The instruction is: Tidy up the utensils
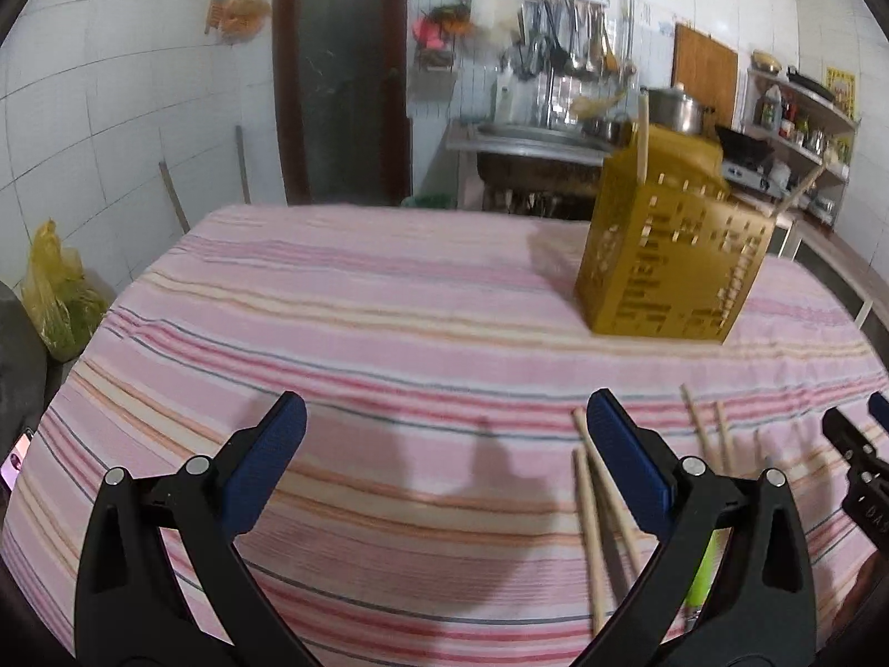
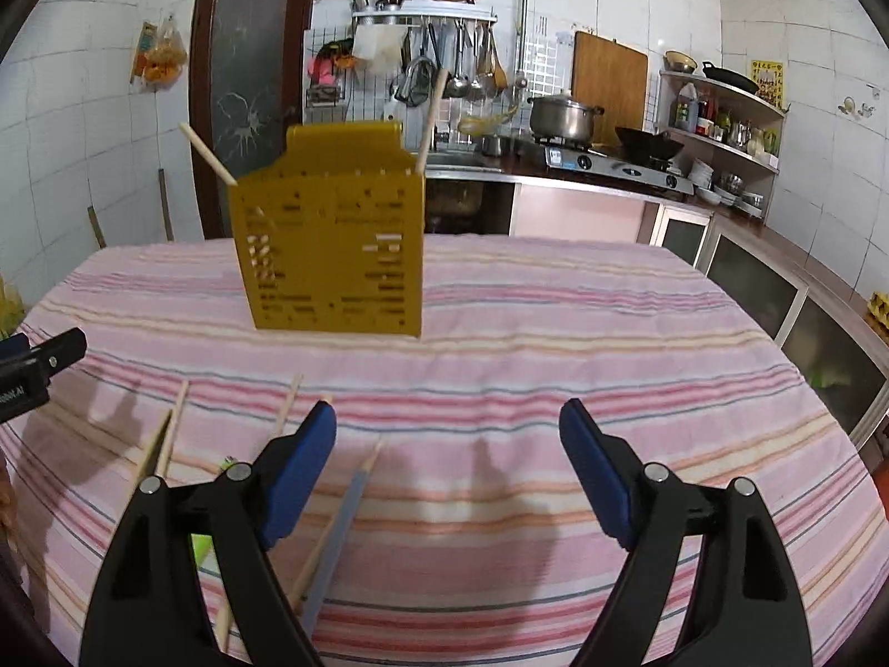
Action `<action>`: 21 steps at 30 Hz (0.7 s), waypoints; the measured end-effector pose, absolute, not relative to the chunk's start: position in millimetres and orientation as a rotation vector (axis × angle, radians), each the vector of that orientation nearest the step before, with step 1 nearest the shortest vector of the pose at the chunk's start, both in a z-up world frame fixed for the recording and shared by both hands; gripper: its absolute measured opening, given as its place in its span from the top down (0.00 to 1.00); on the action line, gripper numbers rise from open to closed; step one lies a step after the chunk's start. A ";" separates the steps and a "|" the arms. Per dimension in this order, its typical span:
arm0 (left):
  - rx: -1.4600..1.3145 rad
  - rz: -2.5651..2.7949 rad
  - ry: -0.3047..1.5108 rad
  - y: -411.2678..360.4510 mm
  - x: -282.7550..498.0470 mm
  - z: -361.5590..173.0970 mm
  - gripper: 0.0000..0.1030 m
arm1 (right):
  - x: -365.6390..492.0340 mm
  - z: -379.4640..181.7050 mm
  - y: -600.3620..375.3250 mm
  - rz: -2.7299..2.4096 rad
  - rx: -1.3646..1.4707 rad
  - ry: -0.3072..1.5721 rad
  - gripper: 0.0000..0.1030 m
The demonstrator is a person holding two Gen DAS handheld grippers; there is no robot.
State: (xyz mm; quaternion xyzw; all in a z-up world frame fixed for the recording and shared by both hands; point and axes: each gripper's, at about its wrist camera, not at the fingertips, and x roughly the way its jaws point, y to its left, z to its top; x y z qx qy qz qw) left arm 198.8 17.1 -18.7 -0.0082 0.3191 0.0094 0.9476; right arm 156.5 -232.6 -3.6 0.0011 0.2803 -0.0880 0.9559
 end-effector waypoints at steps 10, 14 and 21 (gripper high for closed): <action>0.032 -0.010 0.821 0.9 207.8 -54.3 0.05 | 171.0 -32.1 -226.5 -0.191 -0.011 0.700 0.21; 0.076 -0.036 0.833 -9.6 204.6 -58.5 0.05 | 171.3 -32.4 -223.8 -0.179 -0.013 0.705 0.21; 0.083 -0.036 0.868 -11.2 208.8 -64.4 0.05 | 173.2 -39.4 -223.3 -0.173 -0.015 0.758 0.21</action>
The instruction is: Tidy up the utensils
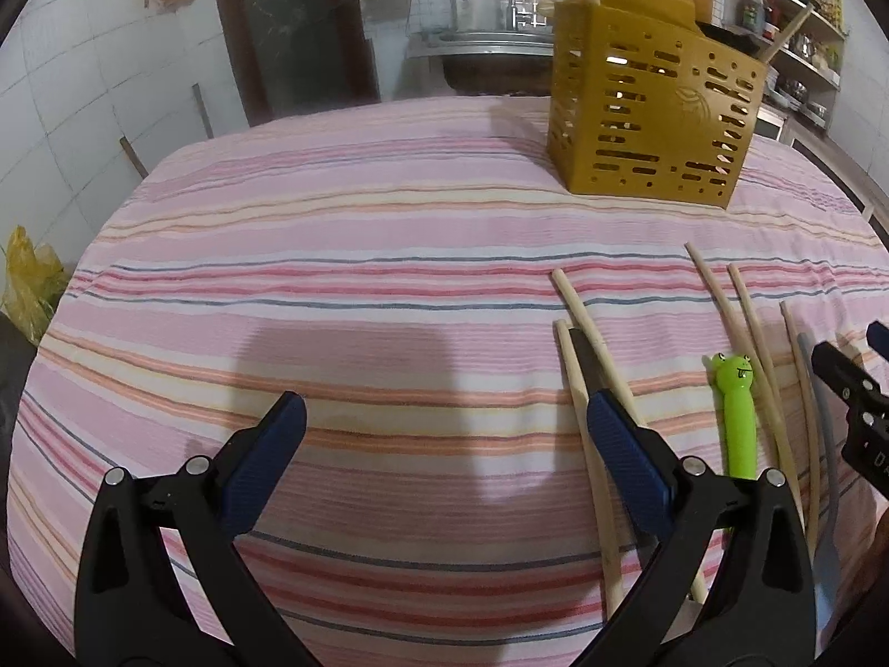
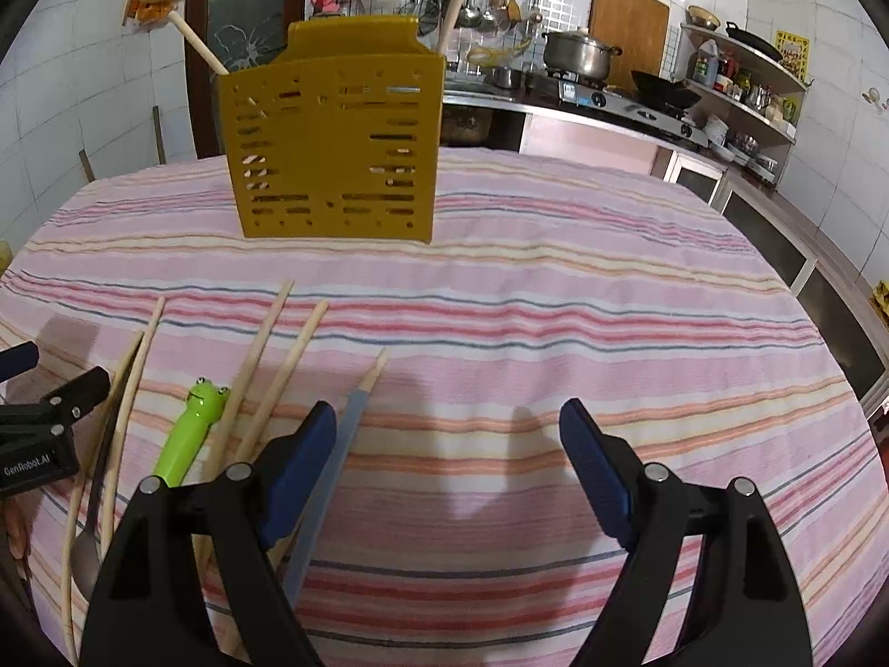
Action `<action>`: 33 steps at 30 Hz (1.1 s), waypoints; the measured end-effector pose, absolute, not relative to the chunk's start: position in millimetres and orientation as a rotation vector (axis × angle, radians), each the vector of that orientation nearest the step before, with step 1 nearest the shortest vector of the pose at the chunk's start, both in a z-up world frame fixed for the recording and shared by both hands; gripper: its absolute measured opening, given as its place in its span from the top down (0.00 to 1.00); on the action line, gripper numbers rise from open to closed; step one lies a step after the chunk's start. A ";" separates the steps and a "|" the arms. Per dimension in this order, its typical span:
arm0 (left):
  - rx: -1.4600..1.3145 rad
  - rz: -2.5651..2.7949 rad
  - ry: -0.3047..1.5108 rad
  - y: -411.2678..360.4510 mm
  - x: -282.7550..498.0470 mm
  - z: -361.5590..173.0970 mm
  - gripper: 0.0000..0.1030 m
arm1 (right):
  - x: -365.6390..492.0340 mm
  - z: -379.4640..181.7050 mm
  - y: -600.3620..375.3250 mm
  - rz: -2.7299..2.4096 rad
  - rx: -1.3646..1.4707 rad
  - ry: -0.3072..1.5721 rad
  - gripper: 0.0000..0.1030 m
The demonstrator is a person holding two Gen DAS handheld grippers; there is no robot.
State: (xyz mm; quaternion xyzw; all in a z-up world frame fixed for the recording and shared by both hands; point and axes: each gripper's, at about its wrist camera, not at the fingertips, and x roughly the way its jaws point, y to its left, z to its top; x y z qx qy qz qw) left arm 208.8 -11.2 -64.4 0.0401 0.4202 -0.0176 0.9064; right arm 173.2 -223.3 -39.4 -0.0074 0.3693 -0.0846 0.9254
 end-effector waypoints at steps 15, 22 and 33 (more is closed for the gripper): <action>0.077 -0.055 0.926 -16.4 201.1 -72.0 0.05 | 169.7 -46.7 -226.2 -0.183 -0.001 0.820 0.21; 0.077 -0.047 0.931 -17.6 203.2 -74.1 0.05 | 172.6 -51.0 -226.0 -0.157 0.010 0.850 0.21; 0.066 -0.051 0.941 -21.4 211.2 -71.0 0.19 | 178.6 -52.3 -219.6 -0.181 0.032 0.874 0.32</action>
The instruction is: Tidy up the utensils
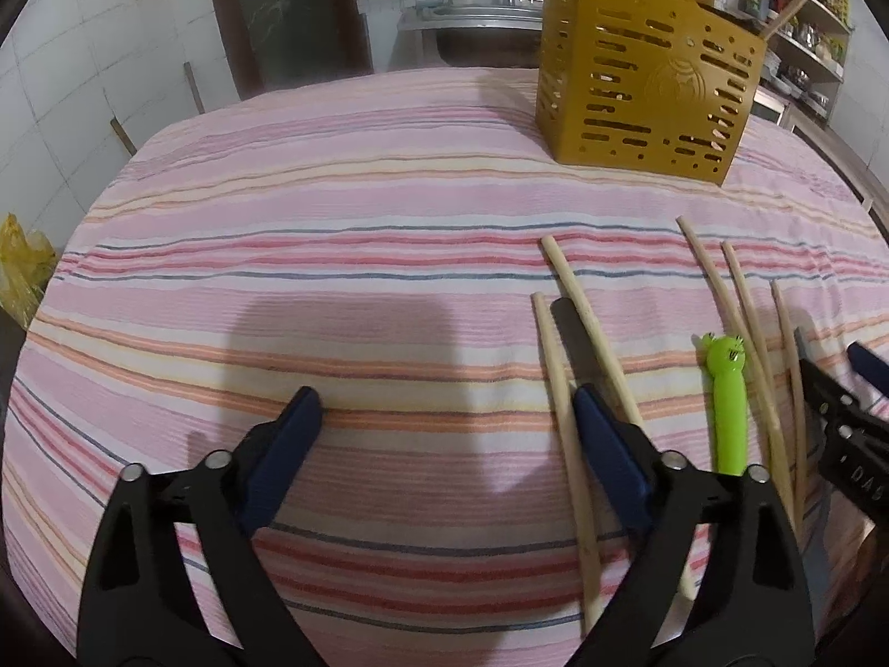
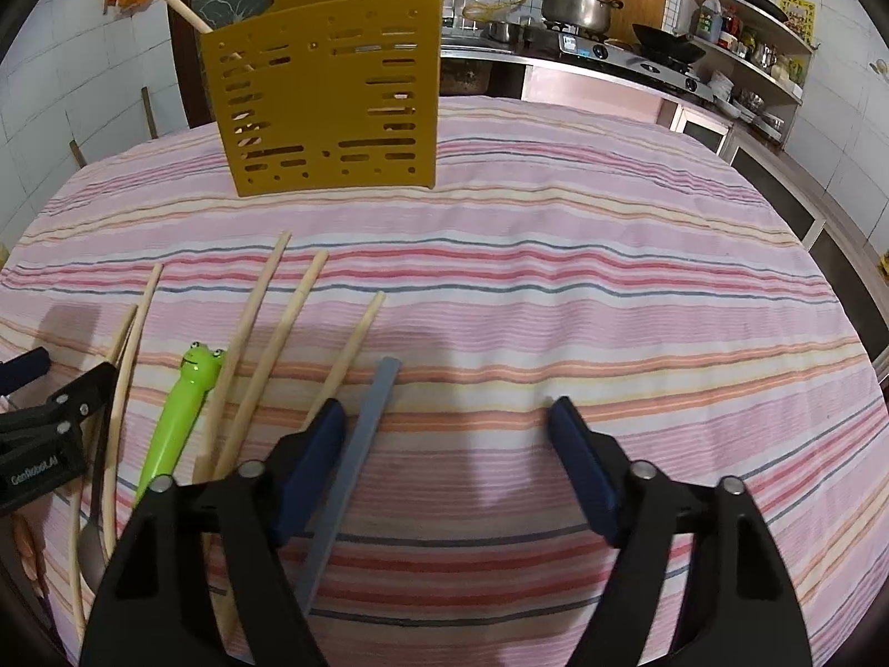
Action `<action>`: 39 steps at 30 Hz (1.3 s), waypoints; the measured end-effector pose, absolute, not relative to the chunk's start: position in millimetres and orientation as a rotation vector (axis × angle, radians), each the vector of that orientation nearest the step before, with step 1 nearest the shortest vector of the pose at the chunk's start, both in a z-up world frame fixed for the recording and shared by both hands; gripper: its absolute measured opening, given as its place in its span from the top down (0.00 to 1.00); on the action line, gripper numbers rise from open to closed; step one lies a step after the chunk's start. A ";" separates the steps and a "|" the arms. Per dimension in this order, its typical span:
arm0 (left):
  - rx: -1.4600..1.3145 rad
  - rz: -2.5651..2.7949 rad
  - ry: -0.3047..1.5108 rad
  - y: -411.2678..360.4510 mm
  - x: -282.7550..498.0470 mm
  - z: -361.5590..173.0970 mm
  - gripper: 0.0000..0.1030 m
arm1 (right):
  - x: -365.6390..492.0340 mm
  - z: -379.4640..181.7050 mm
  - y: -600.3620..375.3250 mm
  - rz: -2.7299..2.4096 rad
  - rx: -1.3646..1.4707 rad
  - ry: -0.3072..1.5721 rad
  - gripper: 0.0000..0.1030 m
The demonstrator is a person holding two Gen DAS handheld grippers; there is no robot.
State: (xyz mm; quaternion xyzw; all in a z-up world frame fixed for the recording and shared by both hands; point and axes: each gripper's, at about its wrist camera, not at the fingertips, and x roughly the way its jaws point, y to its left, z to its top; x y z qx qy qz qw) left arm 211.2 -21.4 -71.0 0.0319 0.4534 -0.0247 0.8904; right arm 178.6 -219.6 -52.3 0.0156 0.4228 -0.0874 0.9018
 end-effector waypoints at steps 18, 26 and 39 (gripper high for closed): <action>0.099 -0.089 1.011 -54.0 228.9 -64.4 0.87 | 202.3 -46.9 -199.3 -0.196 0.023 0.934 0.89; 0.072 -0.102 0.988 -50.2 229.1 -66.5 0.93 | 200.6 -46.4 -204.4 -0.181 0.061 0.894 0.90; 0.050 -0.079 0.877 -38.2 215.0 -52.5 0.95 | 183.5 -28.1 -229.2 -0.174 0.128 0.757 0.92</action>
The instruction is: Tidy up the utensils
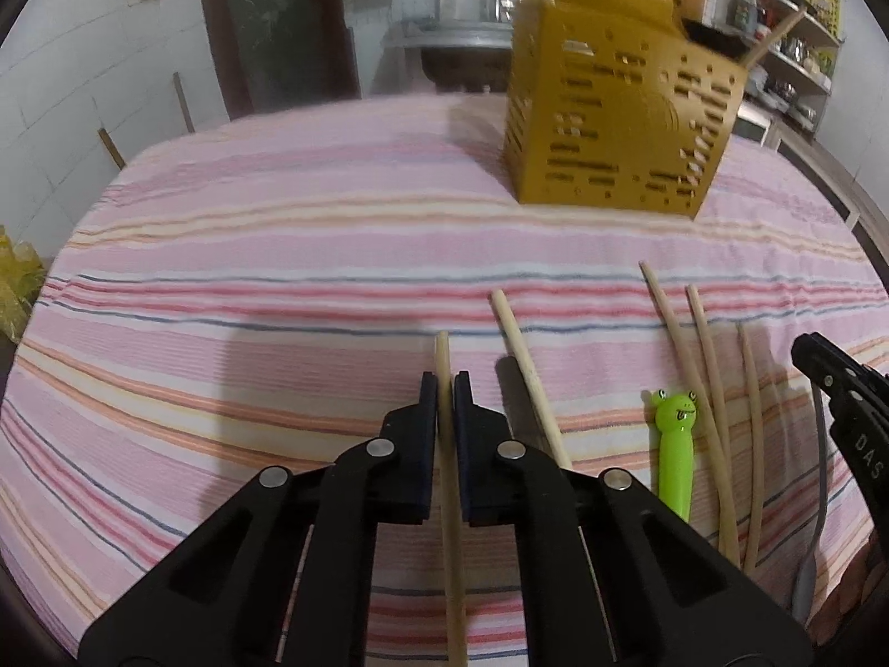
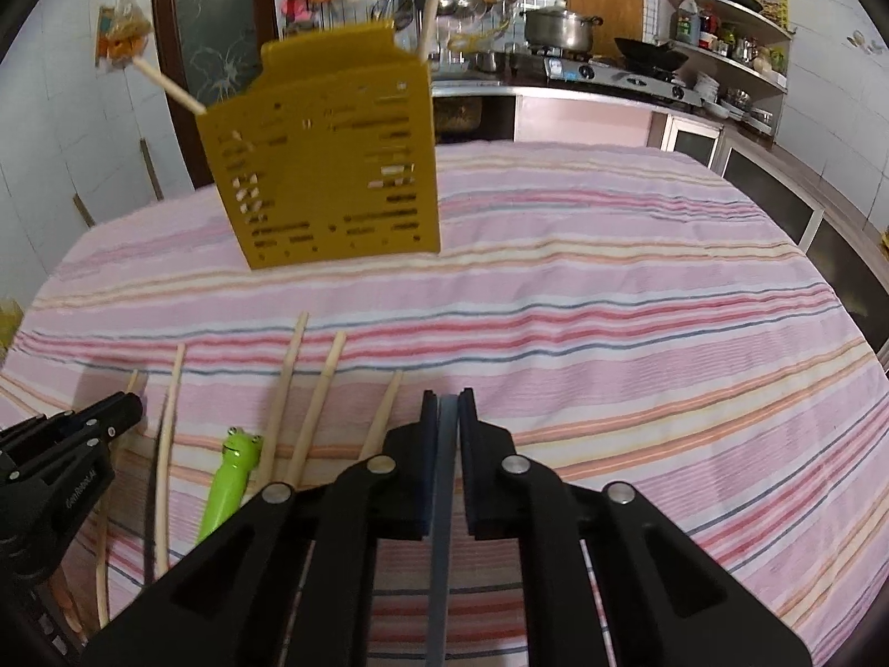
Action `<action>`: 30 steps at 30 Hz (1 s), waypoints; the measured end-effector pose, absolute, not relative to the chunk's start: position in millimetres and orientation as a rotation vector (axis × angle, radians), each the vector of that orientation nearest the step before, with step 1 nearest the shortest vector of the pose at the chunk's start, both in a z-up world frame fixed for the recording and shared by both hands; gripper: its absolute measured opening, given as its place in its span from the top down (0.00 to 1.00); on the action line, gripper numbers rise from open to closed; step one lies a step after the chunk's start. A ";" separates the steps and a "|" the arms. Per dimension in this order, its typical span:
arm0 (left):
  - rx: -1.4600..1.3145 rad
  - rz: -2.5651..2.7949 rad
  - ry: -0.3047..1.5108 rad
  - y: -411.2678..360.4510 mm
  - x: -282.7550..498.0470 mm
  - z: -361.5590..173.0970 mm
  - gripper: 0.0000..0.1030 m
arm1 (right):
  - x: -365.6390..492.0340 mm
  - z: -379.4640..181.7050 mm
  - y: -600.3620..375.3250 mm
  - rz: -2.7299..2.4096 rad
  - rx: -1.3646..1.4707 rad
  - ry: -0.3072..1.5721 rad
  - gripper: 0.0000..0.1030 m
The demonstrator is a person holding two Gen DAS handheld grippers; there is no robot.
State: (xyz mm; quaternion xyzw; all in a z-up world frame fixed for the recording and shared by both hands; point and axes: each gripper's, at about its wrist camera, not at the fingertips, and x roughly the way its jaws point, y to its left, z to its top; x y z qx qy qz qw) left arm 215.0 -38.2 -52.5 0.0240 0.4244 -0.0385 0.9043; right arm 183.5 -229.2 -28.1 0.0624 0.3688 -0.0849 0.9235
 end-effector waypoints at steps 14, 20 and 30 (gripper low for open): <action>-0.042 -0.112 0.539 -12.3 164.8 15.6 0.96 | 151.4 12.1 -237.8 -0.099 0.202 0.459 0.93; -0.069 -0.108 0.425 -3.4 144.4 35.9 0.96 | 140.8 22.6 -235.0 -0.105 0.173 0.373 0.93; -0.061 -0.101 0.452 -3.8 155.9 30.6 0.96 | 176.8 -11.7 -235.8 -0.148 0.074 0.622 0.70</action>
